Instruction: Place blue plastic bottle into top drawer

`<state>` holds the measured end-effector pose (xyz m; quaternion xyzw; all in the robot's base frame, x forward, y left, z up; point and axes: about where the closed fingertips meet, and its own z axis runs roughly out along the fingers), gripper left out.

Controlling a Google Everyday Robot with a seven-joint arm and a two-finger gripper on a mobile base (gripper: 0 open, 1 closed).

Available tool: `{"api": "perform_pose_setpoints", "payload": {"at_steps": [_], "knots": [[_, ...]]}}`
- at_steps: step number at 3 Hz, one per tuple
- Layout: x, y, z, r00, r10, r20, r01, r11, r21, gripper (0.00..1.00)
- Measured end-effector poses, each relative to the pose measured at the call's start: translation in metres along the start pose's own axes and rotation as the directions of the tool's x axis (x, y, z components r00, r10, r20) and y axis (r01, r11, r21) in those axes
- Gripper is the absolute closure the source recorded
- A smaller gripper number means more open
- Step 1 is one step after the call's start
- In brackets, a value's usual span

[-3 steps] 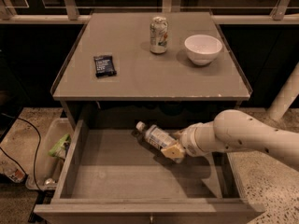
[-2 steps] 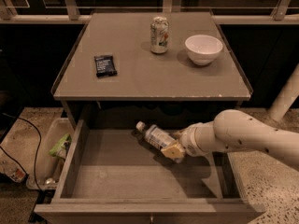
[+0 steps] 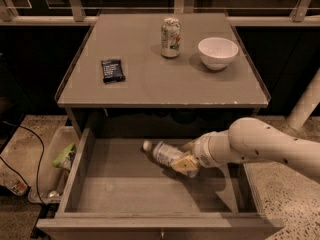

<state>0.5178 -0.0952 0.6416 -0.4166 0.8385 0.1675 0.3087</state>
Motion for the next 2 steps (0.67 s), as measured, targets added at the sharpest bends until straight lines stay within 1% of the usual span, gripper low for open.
{"api": "perform_pose_setpoints", "payload": {"at_steps": [1,2], "knots": [[0.0000,0.0000,0.0000,1.000,0.000,0.000,0.000,1.0000,0.000,0.00],[0.0000,0.0000,0.0000,1.000,0.000,0.000,0.000,1.0000,0.000,0.00]]}}
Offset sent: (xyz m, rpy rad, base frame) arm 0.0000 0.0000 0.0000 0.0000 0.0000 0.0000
